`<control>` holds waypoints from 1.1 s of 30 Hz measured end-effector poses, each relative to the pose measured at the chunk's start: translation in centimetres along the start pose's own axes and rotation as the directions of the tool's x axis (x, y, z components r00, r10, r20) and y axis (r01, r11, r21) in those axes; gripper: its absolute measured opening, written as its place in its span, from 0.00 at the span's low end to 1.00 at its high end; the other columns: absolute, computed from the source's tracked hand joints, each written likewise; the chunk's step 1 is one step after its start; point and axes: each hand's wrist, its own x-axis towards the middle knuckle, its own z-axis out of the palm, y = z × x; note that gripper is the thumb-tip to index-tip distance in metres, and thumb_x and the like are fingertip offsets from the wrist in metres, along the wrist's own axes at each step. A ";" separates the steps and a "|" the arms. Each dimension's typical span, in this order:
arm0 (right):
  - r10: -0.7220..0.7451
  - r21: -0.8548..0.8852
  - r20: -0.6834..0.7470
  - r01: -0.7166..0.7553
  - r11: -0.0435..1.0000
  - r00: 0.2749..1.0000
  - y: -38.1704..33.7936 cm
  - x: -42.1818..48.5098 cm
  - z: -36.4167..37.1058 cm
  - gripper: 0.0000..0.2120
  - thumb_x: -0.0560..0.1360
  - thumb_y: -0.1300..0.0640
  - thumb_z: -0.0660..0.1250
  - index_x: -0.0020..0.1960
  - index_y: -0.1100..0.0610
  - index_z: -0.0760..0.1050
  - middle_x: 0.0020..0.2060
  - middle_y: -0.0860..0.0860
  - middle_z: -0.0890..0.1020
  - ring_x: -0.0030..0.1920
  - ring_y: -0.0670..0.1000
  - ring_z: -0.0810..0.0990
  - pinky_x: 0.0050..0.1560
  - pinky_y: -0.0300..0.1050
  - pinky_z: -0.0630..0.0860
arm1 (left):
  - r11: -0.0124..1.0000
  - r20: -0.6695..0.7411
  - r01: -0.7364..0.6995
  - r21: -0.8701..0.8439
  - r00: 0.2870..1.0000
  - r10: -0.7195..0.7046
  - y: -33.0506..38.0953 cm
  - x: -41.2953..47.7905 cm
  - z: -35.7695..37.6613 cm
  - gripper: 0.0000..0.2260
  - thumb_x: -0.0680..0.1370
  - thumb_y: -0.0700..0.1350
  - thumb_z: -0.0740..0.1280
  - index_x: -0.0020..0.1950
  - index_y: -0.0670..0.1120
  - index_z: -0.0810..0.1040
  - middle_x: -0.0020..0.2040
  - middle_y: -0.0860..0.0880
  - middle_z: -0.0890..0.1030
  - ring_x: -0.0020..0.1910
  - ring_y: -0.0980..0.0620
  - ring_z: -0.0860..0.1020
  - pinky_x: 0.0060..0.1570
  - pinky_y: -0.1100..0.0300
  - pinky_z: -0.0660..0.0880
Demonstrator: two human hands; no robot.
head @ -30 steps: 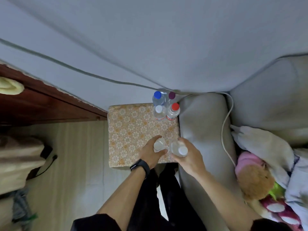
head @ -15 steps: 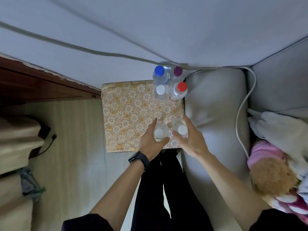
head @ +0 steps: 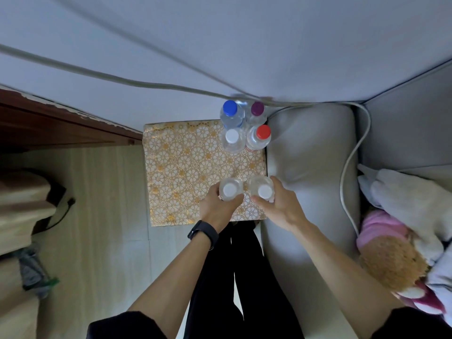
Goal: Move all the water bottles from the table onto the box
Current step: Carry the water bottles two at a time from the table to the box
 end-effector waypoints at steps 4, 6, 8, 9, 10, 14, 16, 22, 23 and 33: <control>-0.013 0.024 -0.055 0.014 1.000 0.998 -0.5 1.6 -0.8 0.31 0.70 0.38 0.71 0.68 0.48 0.68 0.52 0.51 0.82 0.52 0.53 0.82 0.55 0.50 0.79 | 0.999 -0.031 -0.045 -0.027 0.999 0.044 2.2 1.5 0.1 0.28 0.69 0.57 0.76 0.66 0.51 0.73 0.54 0.55 0.79 0.51 0.53 0.79 0.48 0.57 0.75; -0.036 0.052 -0.075 0.040 0.998 0.997 -1.4 2.5 -1.4 0.29 0.71 0.41 0.72 0.68 0.49 0.68 0.51 0.51 0.82 0.46 0.53 0.84 0.52 0.49 0.80 | 0.997 -0.041 -0.067 -0.041 0.997 0.066 3.3 2.3 0.1 0.29 0.70 0.57 0.76 0.67 0.51 0.72 0.55 0.55 0.79 0.50 0.54 0.79 0.44 0.61 0.75; -0.061 0.074 -0.089 0.068 0.995 0.994 -2.4 3.3 -2.0 0.27 0.73 0.44 0.72 0.68 0.50 0.69 0.52 0.51 0.82 0.43 0.51 0.84 0.46 0.44 0.79 | 0.995 -0.039 -0.092 -0.030 0.995 0.091 4.2 3.2 0.1 0.29 0.71 0.57 0.76 0.68 0.50 0.72 0.56 0.55 0.78 0.50 0.55 0.78 0.38 0.68 0.69; -0.069 0.075 -0.099 0.076 0.994 0.993 -2.9 3.7 -2.2 0.27 0.74 0.44 0.72 0.68 0.50 0.69 0.53 0.51 0.81 0.46 0.51 0.83 0.46 0.42 0.77 | 0.994 -0.038 -0.104 -0.021 0.994 0.103 4.4 3.6 0.2 0.29 0.71 0.57 0.76 0.68 0.50 0.71 0.55 0.55 0.78 0.50 0.54 0.77 0.37 0.68 0.67; -0.073 0.064 -0.106 0.080 0.995 0.992 -3.2 4.2 -2.3 0.27 0.74 0.44 0.72 0.69 0.51 0.69 0.55 0.51 0.81 0.51 0.51 0.82 0.47 0.43 0.76 | 0.993 -0.037 -0.115 -0.015 0.993 0.114 4.5 3.9 0.3 0.30 0.71 0.57 0.76 0.68 0.50 0.71 0.55 0.55 0.77 0.51 0.53 0.78 0.37 0.67 0.68; -0.092 -0.032 -0.067 0.090 0.995 0.993 -3.8 5.1 -2.5 0.31 0.74 0.40 0.70 0.72 0.51 0.66 0.60 0.53 0.80 0.59 0.55 0.79 0.59 0.49 0.76 | 0.989 0.014 -0.148 0.004 0.989 0.148 3.6 4.1 0.0 0.35 0.70 0.59 0.76 0.72 0.53 0.67 0.59 0.57 0.76 0.56 0.53 0.79 0.44 0.66 0.73; -0.087 -0.034 -0.053 0.085 0.996 0.995 -3.7 5.1 -2.6 0.32 0.74 0.39 0.70 0.72 0.51 0.66 0.59 0.53 0.80 0.59 0.55 0.79 0.60 0.50 0.77 | 0.981 0.069 -0.186 0.046 0.981 0.183 2.8 4.3 -0.2 0.42 0.69 0.56 0.78 0.77 0.55 0.61 0.66 0.55 0.75 0.61 0.52 0.77 0.56 0.55 0.77; -0.098 -0.027 -0.032 0.097 0.995 0.995 -3.9 4.9 -2.7 0.33 0.75 0.40 0.69 0.74 0.51 0.63 0.60 0.52 0.80 0.58 0.54 0.79 0.58 0.47 0.76 | 0.917 0.024 -0.312 0.249 0.948 0.316 2.8 5.4 -0.1 0.35 0.76 0.52 0.73 0.77 0.50 0.58 0.62 0.46 0.80 0.58 0.43 0.79 0.50 0.50 0.76; -0.105 -0.025 -0.030 0.104 0.994 0.994 -3.9 4.8 -2.8 0.33 0.75 0.41 0.69 0.74 0.51 0.63 0.60 0.51 0.80 0.58 0.53 0.79 0.58 0.46 0.75 | 0.914 0.008 -0.313 0.257 0.947 0.322 2.7 5.4 -0.1 0.32 0.76 0.53 0.73 0.74 0.50 0.61 0.60 0.46 0.81 0.56 0.42 0.80 0.46 0.52 0.75; -0.104 0.072 -0.046 0.107 0.992 0.994 -3.7 4.4 -2.6 0.28 0.74 0.41 0.71 0.69 0.45 0.67 0.57 0.47 0.80 0.53 0.48 0.80 0.48 0.37 0.74 | 0.926 -0.006 -0.316 0.205 0.946 0.324 1.7 6.4 0.2 0.32 0.71 0.56 0.76 0.69 0.52 0.64 0.60 0.49 0.80 0.56 0.46 0.80 0.49 0.49 0.78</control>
